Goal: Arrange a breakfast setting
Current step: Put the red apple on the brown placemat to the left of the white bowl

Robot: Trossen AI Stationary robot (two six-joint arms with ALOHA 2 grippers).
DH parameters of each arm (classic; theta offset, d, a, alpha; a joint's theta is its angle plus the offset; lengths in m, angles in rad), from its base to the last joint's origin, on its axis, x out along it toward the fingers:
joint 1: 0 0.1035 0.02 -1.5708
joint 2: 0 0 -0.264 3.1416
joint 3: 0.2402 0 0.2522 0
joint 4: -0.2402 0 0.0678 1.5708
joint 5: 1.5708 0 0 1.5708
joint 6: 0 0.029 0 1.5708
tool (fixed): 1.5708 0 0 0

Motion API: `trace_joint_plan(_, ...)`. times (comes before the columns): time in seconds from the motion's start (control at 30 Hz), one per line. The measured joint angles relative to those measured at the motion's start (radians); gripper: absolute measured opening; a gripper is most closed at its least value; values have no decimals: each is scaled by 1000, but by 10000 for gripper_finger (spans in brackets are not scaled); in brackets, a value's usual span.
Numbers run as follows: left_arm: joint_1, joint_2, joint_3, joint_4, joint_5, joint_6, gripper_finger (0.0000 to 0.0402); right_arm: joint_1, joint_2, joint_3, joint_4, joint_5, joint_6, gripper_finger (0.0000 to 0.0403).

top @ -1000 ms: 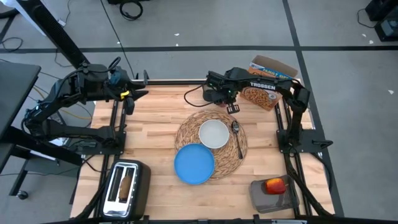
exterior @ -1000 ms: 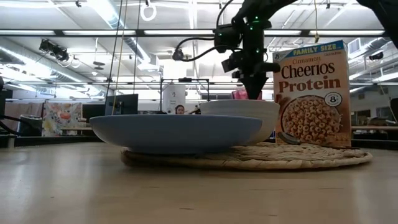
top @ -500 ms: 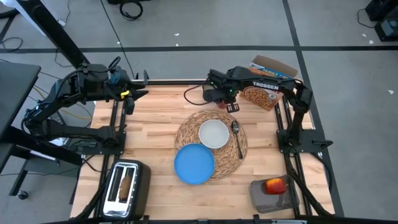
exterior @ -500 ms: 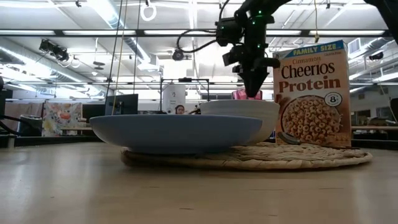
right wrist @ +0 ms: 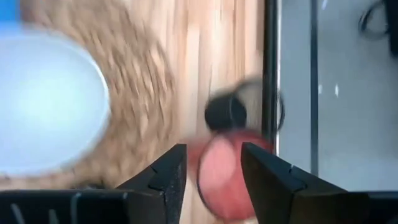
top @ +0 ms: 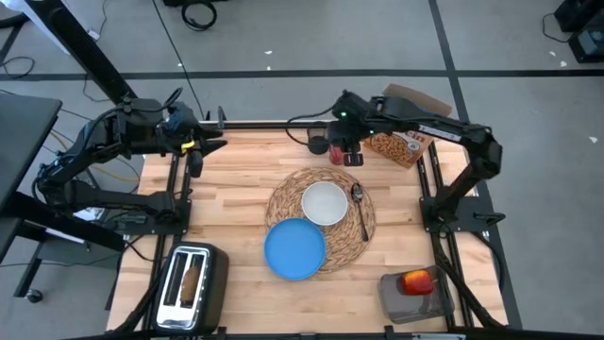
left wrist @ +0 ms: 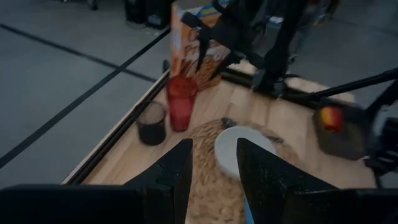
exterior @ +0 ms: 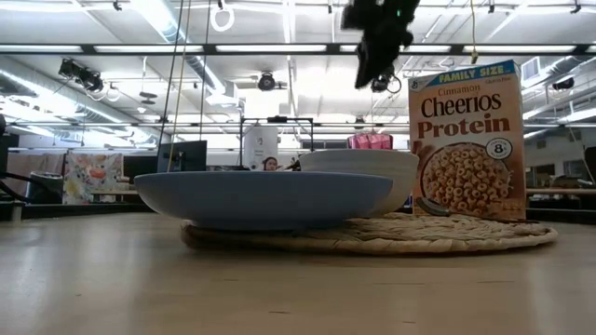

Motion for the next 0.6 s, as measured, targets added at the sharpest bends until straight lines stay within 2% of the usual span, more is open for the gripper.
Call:
trace_joint_plan(0.23,-56,1,0,75,1,-47,133,91,-79,0,156,-130,60,191)
trace_joint_plan(0.6,-135,21,0,178,-3,-107,133,334,-107,0,110,-204,159,235)
